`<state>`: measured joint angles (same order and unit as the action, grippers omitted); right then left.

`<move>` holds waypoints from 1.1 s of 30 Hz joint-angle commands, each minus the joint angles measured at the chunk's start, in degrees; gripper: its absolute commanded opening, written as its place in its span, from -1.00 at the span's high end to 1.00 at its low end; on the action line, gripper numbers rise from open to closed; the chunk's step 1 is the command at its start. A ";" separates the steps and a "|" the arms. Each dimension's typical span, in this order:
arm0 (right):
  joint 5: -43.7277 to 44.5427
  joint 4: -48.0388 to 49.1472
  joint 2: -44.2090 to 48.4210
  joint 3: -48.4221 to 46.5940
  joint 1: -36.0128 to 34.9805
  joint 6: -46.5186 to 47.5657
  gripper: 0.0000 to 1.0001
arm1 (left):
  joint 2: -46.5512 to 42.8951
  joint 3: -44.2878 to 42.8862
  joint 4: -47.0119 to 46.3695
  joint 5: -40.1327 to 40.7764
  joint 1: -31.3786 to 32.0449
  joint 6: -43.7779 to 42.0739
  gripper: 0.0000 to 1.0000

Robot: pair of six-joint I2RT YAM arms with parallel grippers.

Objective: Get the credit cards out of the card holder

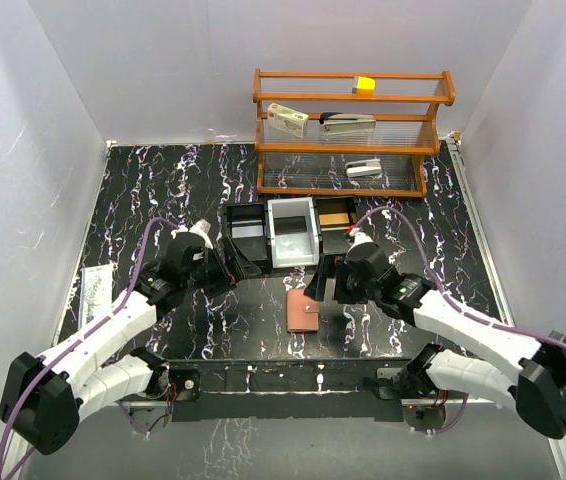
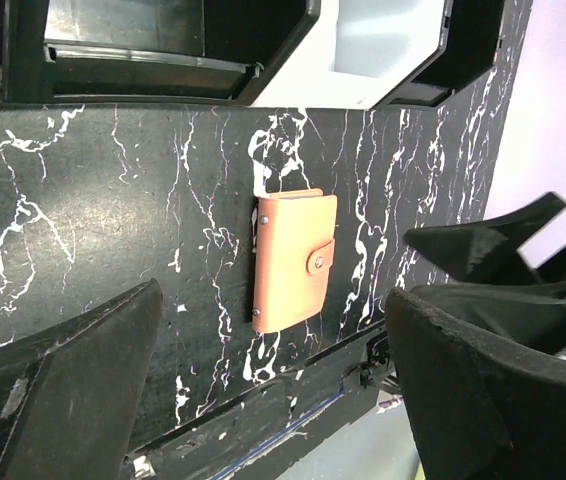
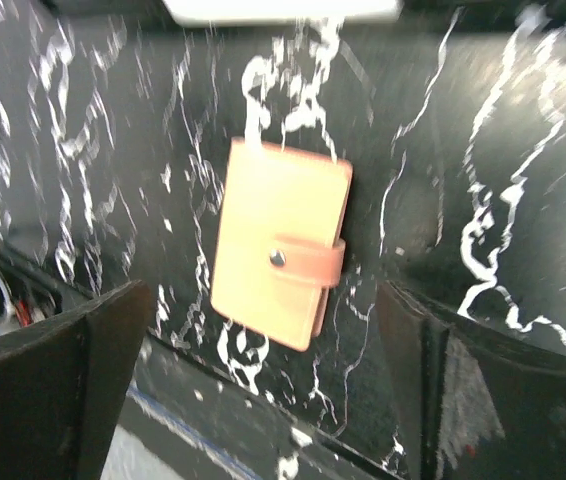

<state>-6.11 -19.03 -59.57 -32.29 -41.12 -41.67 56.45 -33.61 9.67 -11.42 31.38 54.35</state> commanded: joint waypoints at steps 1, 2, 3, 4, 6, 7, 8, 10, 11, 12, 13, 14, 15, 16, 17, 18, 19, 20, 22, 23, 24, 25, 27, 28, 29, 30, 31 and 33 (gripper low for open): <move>17.64 -4.94 5.50 -3.84 0.11 -5.12 -0.96 | -1.55 -0.04 -1.74 -1.49 0.42 -1.20 -0.81; 19.54 -5.60 6.77 -3.80 0.08 -6.61 -0.96 | -1.53 -0.30 -1.43 -1.42 0.43 -1.78 -0.80; 20.67 -5.40 7.87 -3.50 0.10 -7.91 -0.96 | -1.60 -0.50 -1.27 -1.34 0.42 -2.39 -0.79; 20.74 -4.24 9.10 -3.05 0.15 -8.01 -0.96 | -1.69 -0.70 -1.12 -1.25 0.44 -3.01 -0.78; 17.37 -0.55 10.98 -1.92 0.24 -5.09 -0.96 | -2.00 -0.81 -0.93 -0.62 0.62 -4.00 -0.78; 14.61 1.40 11.60 -1.35 0.21 -3.71 -0.96 | -2.16 -0.92 -0.84 -0.13 0.79 -4.75 -0.78; 11.74 3.18 11.89 -0.70 0.17 -3.07 -0.96 | -2.11 -1.19 -0.47 0.74 1.23 -5.72 -0.77; 6.89 4.83 10.44 -0.45 0.09 -3.11 -0.89 | -1.48 -1.87 0.28 4.16 3.13 -8.34 -0.76; 5.35 4.32 8.77 -0.71 0.06 -4.39 -0.85 | -0.85 -1.80 -0.20 6.18 4.62 -9.21 -0.75; 3.87 3.42 6.62 -1.14 -0.06 -5.79 -0.79 | 0.36 -1.65 -0.81 7.89 6.47 -10.26 -0.73; 2.63 2.86 4.15 -1.56 -0.53 -6.33 -0.69 | 1.83 -2.08 -0.77 9.98 8.32 -11.14 -0.71; 2.74 2.04 1.82 -2.21 -1.47 -6.44 -0.60 | 3.35 -2.74 -0.47 11.98 10.05 -11.87 -0.70; 4.62 0.34 -0.37 -3.13 -2.92 -6.56 -0.54 | 4.73 -3.34 -0.41 13.82 12.13 -12.22 -0.69; 7.16 -1.50 -2.02 -4.27 -4.69 -6.62 -0.49 | 5.88 -3.61 -0.80 15.39 14.00 -11.97 -0.69; 10.01 -3.28 -3.03 -5.36 -6.45 -6.81 -0.46 | 6.58 -3.40 -1.62 16.42 15.54 -11.20 -0.69; 12.43 -4.56 -3.55 -6.22 -8.12 -6.84 -0.42 | 6.71 -2.84 -2.80 17.18 16.67 -9.72 -0.69; 14.27 -5.64 -3.77 -6.85 -9.36 -8.29 -0.38 | 6.33 -1.73 -4.12 17.58 17.11 -8.04 -0.69; 15.64 -6.68 -4.00 -7.24 -10.38 -9.00 -0.33 | 5.65 -0.60 -5.58 18.01 17.26 -6.53 -0.69; 16.44 -7.32 -4.65 -7.72 -11.53 -9.34 -0.23 | 4.64 1.02 -8.39 17.95 17.35 -4.71 -0.68; 16.52 -7.49 -5.16 -7.93 -11.94 -9.48 -0.19 | 4.76 1.24 -8.81 17.76 17.41 -4.31 -0.68; 16.65 -8.10 -5.93 -8.31 -12.37 -9.68 -0.18 | 4.99 1.14 -8.75 17.63 17.55 -3.99 -0.68; 16.89 -8.97 -6.93 -8.95 -12.58 -9.67 -0.15 | 5.33 1.09 -8.71 17.66 17.60 -3.68 -0.68; 17.91 -11.04 -8.89 -10.61 -13.04 -9.56 -0.10 | 5.36 1.44 -9.12 17.87 17.71 -2.96 -0.66; 18.20 -11.31 -10.06 -11.24 -13.14 -9.23 -0.08 | 5.20 1.89 -9.41 18.07 17.73 -2.12 -0.66; 18.28 -11.30 -10.81 -11.96 -13.19 -8.86 -0.07 | 4.96 2.62 -9.74 18.21 17.75 -1.45 -0.66; 18.24 -11.29 -11.57 -12.57 -13.27 -8.60 -0.06 | 4.62 3.24 -10.22 18.16 17.72 -0.83 -0.66; 18.08 -11.31 -12.37 -13.19 -13.29 -8.41 -0.05 | 4.35 3.83 -10.74 18.00 17.70 -0.34 -0.66; 18.13 -11.67 -14.07 -14.42 -13.50 -8.19 0.00 | 4.13 4.44 -11.03 17.51 17.72 0.30 -0.65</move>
<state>9.58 -29.91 -71.77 -42.54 -54.06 -50.00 62.19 -30.72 0.64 5.08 48.84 52.12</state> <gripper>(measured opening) 0.518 0.832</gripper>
